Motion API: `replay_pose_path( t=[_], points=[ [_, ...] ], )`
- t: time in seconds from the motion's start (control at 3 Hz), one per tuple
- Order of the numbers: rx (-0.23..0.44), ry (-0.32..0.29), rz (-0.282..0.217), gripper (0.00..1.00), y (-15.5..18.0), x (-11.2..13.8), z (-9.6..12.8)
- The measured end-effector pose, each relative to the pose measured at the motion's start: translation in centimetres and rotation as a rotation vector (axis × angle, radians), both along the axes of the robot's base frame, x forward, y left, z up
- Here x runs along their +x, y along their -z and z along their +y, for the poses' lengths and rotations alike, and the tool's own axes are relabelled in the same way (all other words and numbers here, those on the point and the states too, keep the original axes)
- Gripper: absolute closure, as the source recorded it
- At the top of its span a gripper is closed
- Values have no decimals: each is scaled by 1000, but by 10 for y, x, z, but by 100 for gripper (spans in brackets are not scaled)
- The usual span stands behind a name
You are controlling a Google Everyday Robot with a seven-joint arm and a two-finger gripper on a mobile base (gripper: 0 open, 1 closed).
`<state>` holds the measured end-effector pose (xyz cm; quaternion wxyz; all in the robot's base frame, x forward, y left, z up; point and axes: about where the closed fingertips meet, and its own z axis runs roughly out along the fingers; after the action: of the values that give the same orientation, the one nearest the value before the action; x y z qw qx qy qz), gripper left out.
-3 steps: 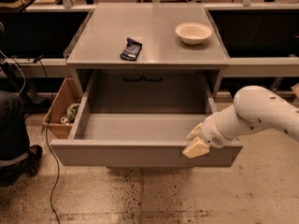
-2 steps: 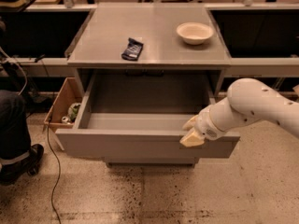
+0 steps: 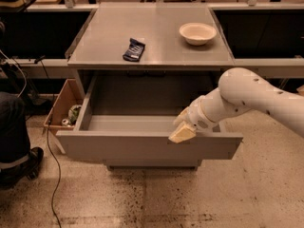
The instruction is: Close top drawer
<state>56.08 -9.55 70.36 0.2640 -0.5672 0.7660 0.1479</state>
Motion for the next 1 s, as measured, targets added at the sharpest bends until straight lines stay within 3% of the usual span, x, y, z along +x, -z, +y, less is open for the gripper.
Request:
replay_pose_path(
  t=[0.33, 0.67, 1.0],
  points=[
    [26, -32, -52, 0, -23, 30, 31],
    [50, -63, -89, 0, -43, 55, 66],
    [40, -54, -61, 0, -51, 58, 70]
  ],
)
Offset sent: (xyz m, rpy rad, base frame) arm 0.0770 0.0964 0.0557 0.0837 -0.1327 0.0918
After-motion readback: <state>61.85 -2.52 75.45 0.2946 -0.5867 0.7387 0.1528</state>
